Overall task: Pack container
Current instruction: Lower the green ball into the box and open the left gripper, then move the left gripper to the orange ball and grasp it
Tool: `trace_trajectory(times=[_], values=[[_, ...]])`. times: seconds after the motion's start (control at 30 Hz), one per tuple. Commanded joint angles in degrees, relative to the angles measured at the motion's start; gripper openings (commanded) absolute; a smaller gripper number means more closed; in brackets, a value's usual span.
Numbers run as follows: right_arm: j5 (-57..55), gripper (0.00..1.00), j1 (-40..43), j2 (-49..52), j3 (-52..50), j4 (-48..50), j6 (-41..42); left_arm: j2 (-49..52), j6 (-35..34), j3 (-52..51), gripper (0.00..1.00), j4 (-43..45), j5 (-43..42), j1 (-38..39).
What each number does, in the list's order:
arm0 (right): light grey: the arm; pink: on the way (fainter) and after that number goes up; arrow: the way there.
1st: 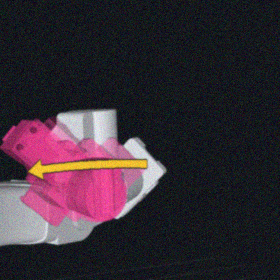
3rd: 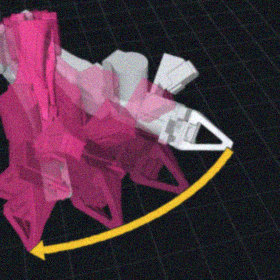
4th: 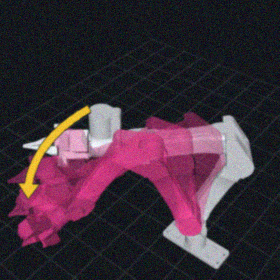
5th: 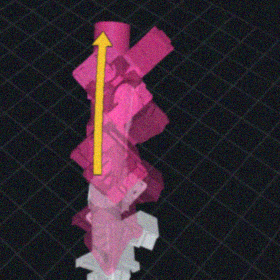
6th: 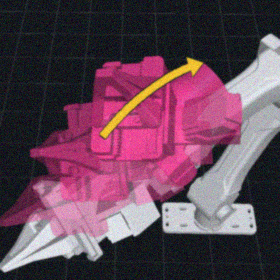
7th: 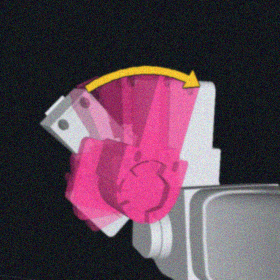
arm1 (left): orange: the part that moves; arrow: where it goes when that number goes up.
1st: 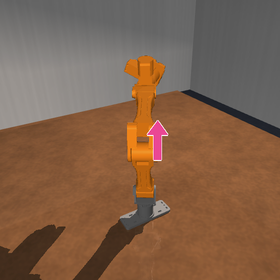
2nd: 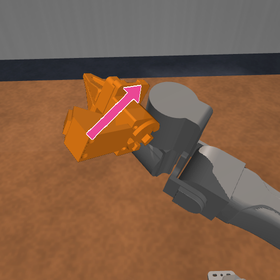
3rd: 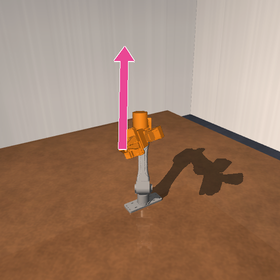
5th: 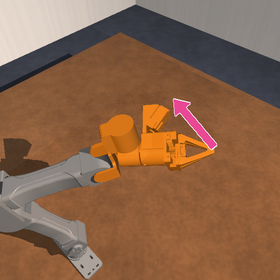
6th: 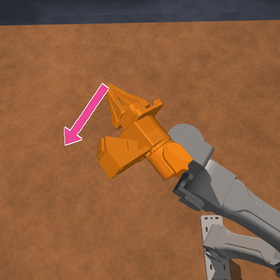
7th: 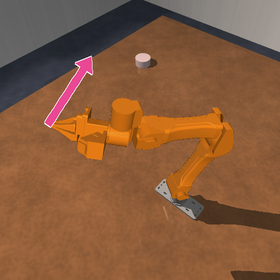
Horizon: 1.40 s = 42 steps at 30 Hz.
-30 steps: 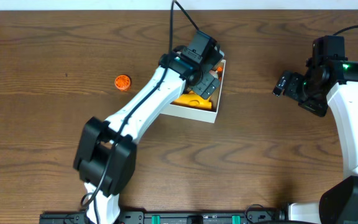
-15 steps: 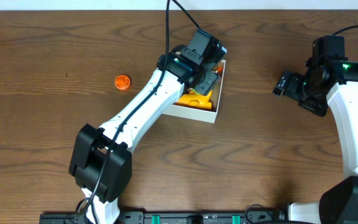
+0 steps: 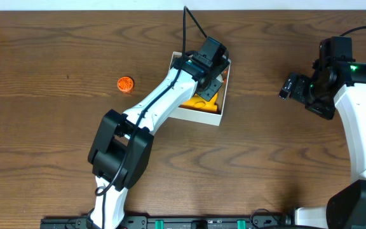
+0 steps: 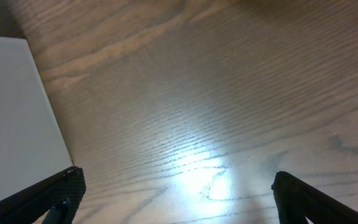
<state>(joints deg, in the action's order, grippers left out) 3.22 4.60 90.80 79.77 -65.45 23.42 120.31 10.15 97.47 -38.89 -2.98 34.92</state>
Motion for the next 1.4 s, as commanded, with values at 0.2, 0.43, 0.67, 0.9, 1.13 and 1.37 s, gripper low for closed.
trace_trajectory(times=[0.2, 0.43, 0.67, 0.9, 1.13, 1.37], values=[[0.0, 0.99, -0.2, 0.2, 0.4, -0.4, -0.8, 4.6, 0.3, -1.0, 0.52, -2.9, -0.6, 0.0], [0.0, 0.99, -0.2, 0.2, 0.4, -0.4, -0.8, 1.2, 0.2, -0.8, 0.52, -5.0, 3.2, 0.0], [0.0, 0.99, -0.2, 0.2, 0.4, -0.2, -0.8, -4.2, 0.1, -0.8, 0.52, -10.4, 9.8, -0.1], [0.0, 0.99, -0.2, 0.2, 0.4, -0.2, -0.8, -4.5, -3.1, -2.1, 0.53, -14.7, 9.7, -1.3], [0.0, 0.99, -0.2, 0.2, 0.4, -0.1, -0.8, -5.6, -4.0, -2.0, 0.54, -14.9, 9.8, -2.8], [0.0, 0.99, -0.2, 0.2, 0.4, -0.1, -0.8, -11.5, -4.1, -0.9, 0.72, -14.2, 10.3, -2.9]])
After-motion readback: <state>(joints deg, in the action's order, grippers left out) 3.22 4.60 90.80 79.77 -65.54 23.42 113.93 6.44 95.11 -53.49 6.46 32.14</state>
